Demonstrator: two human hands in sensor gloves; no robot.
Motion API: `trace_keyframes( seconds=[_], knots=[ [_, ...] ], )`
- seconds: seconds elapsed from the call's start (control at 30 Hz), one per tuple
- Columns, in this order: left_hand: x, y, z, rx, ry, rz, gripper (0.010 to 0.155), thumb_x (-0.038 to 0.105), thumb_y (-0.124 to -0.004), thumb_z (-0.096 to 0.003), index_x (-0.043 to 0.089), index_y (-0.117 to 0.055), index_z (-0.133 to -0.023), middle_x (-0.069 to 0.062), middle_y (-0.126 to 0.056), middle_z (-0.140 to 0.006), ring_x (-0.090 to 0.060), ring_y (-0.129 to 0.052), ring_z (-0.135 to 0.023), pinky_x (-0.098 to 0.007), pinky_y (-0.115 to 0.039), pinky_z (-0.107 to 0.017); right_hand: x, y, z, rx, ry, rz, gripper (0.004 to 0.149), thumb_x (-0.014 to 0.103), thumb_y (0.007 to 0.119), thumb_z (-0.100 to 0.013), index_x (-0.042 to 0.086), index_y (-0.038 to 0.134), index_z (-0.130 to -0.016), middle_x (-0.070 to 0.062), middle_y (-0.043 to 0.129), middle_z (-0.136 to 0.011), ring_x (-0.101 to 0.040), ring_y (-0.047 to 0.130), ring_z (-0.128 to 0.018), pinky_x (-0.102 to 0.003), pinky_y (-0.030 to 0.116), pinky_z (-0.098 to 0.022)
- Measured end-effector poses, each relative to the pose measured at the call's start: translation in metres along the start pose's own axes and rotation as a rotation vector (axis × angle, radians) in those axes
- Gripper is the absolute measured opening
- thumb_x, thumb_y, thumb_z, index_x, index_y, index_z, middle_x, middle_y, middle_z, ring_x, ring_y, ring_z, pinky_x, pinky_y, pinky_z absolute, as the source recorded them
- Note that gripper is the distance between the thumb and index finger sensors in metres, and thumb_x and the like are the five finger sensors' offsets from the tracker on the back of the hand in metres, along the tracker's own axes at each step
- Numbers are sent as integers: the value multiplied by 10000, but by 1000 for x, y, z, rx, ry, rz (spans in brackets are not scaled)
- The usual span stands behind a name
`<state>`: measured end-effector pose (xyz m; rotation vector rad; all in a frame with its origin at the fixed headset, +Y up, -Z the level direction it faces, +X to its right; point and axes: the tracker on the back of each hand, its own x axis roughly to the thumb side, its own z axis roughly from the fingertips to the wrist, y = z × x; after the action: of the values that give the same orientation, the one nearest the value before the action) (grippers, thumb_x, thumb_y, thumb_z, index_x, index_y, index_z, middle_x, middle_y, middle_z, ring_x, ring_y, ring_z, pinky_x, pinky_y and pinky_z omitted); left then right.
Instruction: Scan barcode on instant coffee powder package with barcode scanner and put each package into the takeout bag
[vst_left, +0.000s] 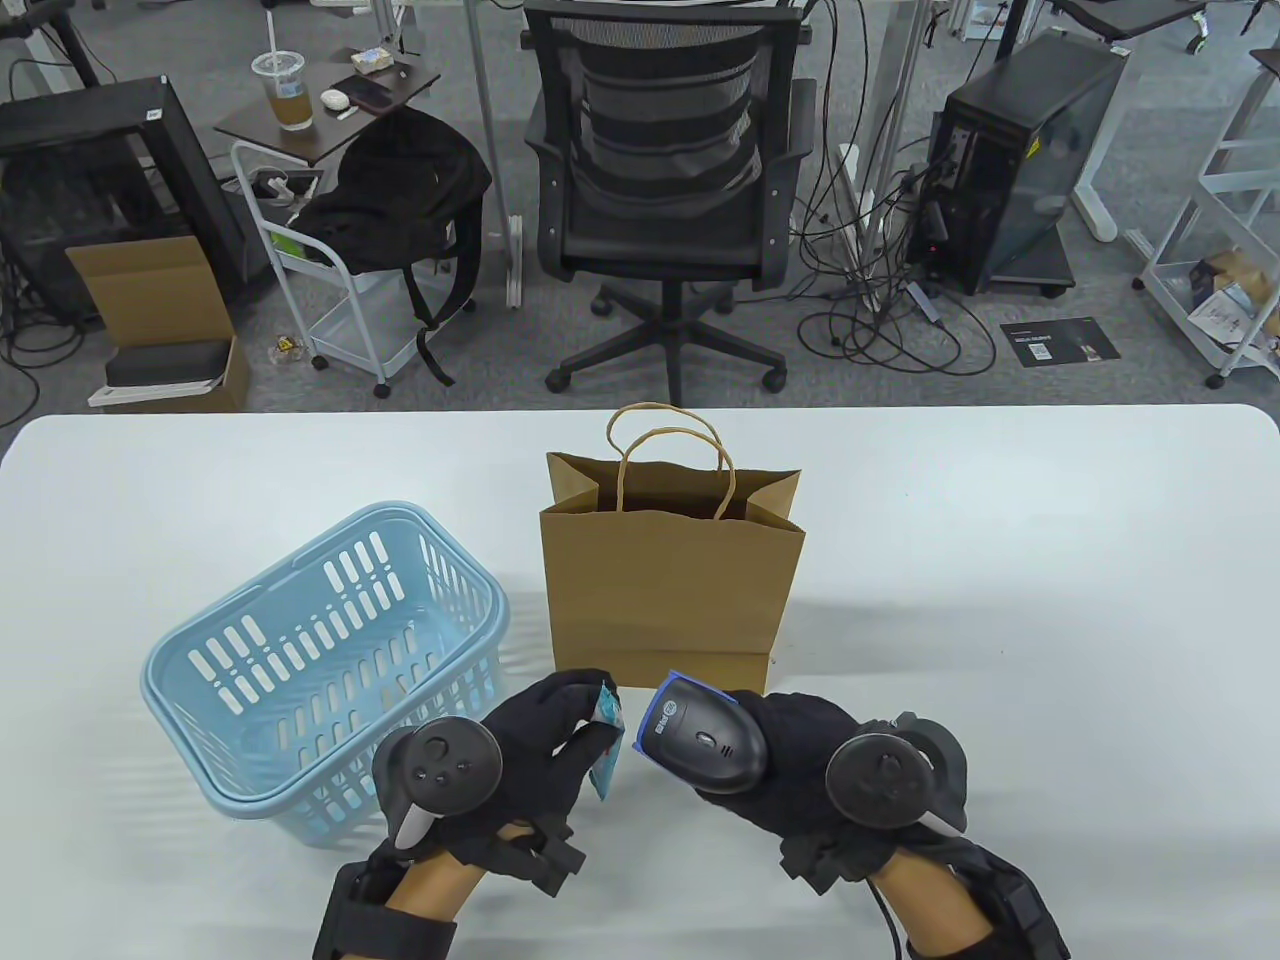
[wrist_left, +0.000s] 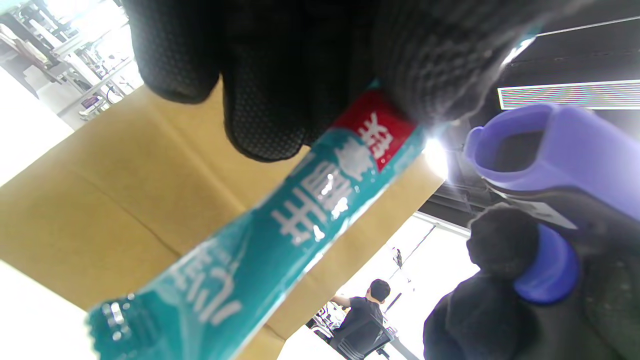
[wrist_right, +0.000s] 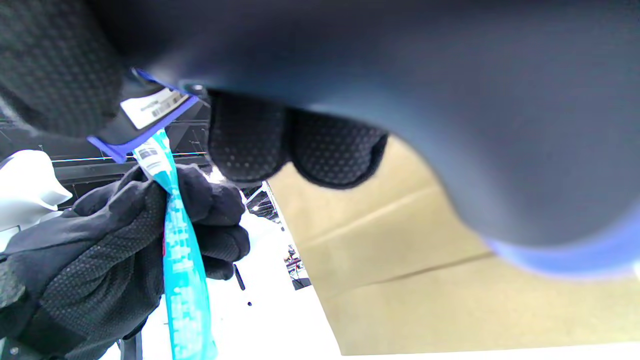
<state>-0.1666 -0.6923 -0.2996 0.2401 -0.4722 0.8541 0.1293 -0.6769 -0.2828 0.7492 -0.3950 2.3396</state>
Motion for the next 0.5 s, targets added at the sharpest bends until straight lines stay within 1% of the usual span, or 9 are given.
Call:
trace_keyframes(
  seconds=[0.07,0.13,0.2,0.27,0.37,0.5],
  knots=[
    [0,0,0,-5,2,4,435,455,-787,-404,337,-820,-821,102,-837,-944,-177,-965,-845,-436,-766,-687,0,0,-1,13,7,-5,593,594,916,-404,229,783,-853,59,1057,-584,-189,1071,-536,-421,856,-490],
    [0,0,0,-6,2,-1,441,460,-802,-398,337,-822,-821,96,-839,-945,-175,-974,-825,-435,-771,-683,0,1,-1,52,19,1,586,583,918,-410,218,785,-849,57,1057,-578,-192,1070,-537,-425,853,-492],
    [0,0,0,-14,1,10,443,445,-831,-394,337,-819,-824,93,-834,-948,-150,-1000,-718,-424,-785,-667,0,2,0,17,9,18,584,592,914,-410,237,780,-855,66,1057,-587,-184,1070,-546,-418,857,-495],
    [0,-1,0,-12,3,16,449,424,-855,-393,335,-811,-830,85,-829,-951,-142,-1002,-642,-418,-794,-652,-3,-1,-1,8,18,-3,593,597,917,-406,239,779,-857,61,1058,-593,-188,1070,-550,-421,855,-497],
    [1,1,0,-4,-2,17,450,404,-868,-393,332,-807,-832,77,-831,-947,-103,-996,-512,-401,-818,-611,-10,-14,1,-74,38,-17,601,604,913,-403,236,776,-859,61,1056,-594,-189,1069,-550,-420,854,-498],
    [2,3,0,11,-4,26,453,398,-875,-389,334,-806,-832,71,-847,-932,-72,-998,-371,-371,-859,-548,-23,-39,5,-212,85,-58,605,608,910,-405,234,772,-860,59,1053,-598,-191,1066,-554,-420,850,-503]
  ],
)
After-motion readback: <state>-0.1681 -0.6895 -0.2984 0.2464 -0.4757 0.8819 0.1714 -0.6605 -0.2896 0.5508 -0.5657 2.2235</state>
